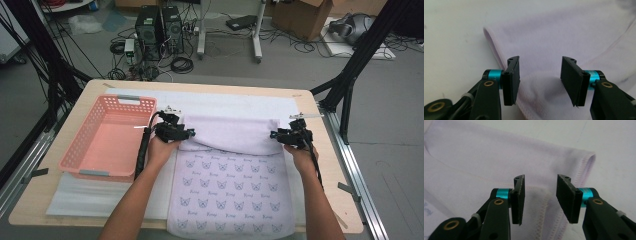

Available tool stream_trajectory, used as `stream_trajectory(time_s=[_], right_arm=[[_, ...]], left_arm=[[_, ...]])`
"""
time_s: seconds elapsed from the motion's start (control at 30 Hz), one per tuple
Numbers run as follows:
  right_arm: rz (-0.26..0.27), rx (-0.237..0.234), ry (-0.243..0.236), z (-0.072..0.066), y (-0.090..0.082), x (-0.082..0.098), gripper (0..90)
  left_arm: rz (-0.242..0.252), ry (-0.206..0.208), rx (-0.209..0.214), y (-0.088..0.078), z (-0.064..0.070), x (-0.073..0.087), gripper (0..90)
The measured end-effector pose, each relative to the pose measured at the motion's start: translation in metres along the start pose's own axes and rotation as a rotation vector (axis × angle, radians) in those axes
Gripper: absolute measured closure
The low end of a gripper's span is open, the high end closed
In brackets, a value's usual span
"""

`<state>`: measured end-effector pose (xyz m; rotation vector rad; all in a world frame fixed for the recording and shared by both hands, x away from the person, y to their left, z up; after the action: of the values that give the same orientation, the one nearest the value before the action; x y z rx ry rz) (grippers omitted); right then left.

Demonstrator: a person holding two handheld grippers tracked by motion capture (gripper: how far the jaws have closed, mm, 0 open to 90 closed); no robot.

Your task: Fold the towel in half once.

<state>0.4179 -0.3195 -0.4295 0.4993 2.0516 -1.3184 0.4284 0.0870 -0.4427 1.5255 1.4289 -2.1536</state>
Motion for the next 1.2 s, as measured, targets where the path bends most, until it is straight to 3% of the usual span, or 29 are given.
stream_trajectory(time_s=[0.1,0.13,0.2,0.23,0.3,0.33,0.43,0.5,0.8,1.0,1.2], right_arm=[[-0.006,0.017,-0.027,-0.006,0.004,0.001,65.1],[-0.012,0.033,-0.026,-0.006,0.005,0.001,64.9],[-0.036,0.05,-0.012,-0.004,0.006,0.003,65.5],[-0.043,0.042,0.001,-0.003,0.005,0.004,69.5],[-0.057,0.026,-0.004,-0.003,0.004,0.006,82.6],[-0.066,0.022,-0.01,-0.004,0.003,0.007,84.2],[-0.06,0.018,-0.033,-0.007,-0.003,0.007,85.5],[-0.008,0.012,-0.05,-0.009,-0.011,0.01,85.6],[0.084,-0.03,-0.004,-0.002,-0.048,0.052,85.5],[0.123,-0.045,-0.025,-0.007,-0.068,0.08,85.5],[0.134,-0.056,-0.061,-0.016,-0.078,0.101,85.5]], left_arm=[[-0.011,0.005,0.006,0.003,0.003,0.008,58.8],[-0.035,0.008,0.019,0.004,0.003,0.009,62.3],[-0.021,0.023,0.01,0.002,0.006,0.01,68.7],[-0.006,0.035,0.005,0.0,0.008,0.01,76.0],[-0.007,0.049,0.015,-0.001,0.01,0.011,84.0],[-0.007,0.05,0.016,-0.002,0.01,0.013,85.6],[0.011,0.041,0.026,-0.009,0.014,0.017,87.0],[0.056,0.054,0.021,-0.016,0.018,0.018,87.0],[0.128,0.113,0.068,-0.043,0.043,0.027,86.8],[0.147,0.158,0.087,-0.06,0.06,0.04,87.0],[0.153,0.167,0.1,-0.071,0.069,0.059,87.1]])
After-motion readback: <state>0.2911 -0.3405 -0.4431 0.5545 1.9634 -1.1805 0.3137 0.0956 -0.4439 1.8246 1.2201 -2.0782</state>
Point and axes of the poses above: each handheld gripper's, and its own axes: y roughly forward along the jaws, x roughly out of its underside, z roughly to its right, the point moved 2 cm from there along y, roughly forward along the jaws, and after that the axes turned 12 degrees about y, right-handed, at the moved point
